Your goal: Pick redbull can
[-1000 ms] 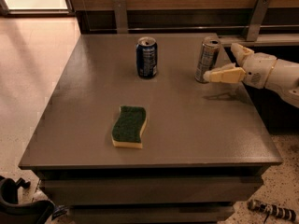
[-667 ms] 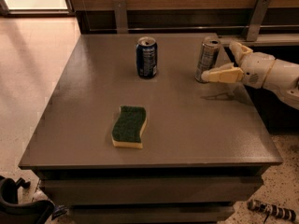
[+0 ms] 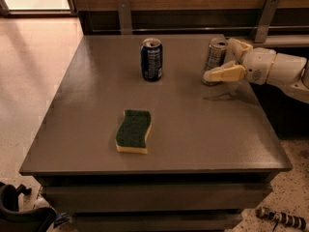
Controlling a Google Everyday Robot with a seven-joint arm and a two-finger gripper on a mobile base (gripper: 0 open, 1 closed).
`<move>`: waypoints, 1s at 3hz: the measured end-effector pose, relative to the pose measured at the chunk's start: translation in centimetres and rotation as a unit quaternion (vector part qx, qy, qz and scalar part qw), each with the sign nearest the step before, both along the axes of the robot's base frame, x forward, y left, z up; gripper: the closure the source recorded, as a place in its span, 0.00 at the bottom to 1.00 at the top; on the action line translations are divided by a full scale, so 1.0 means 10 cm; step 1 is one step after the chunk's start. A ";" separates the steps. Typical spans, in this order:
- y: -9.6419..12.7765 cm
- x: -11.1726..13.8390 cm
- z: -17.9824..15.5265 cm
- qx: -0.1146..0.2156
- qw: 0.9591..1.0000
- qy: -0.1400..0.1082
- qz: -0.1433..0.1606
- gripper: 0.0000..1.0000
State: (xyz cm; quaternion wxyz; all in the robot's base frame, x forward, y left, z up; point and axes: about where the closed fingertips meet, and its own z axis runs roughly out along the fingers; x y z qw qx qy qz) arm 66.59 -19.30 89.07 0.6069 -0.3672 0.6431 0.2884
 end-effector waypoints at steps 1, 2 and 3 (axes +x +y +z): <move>0.08 0.07 -0.04 -0.009 1.000 0.022 0.016 0.12; 0.11 0.08 -0.05 -0.010 0.999 0.027 0.020 0.36; 0.14 0.09 -0.05 -0.010 0.999 0.027 0.023 0.59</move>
Offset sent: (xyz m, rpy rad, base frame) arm 0.0068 0.0078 -0.0041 -0.0181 0.0433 0.0323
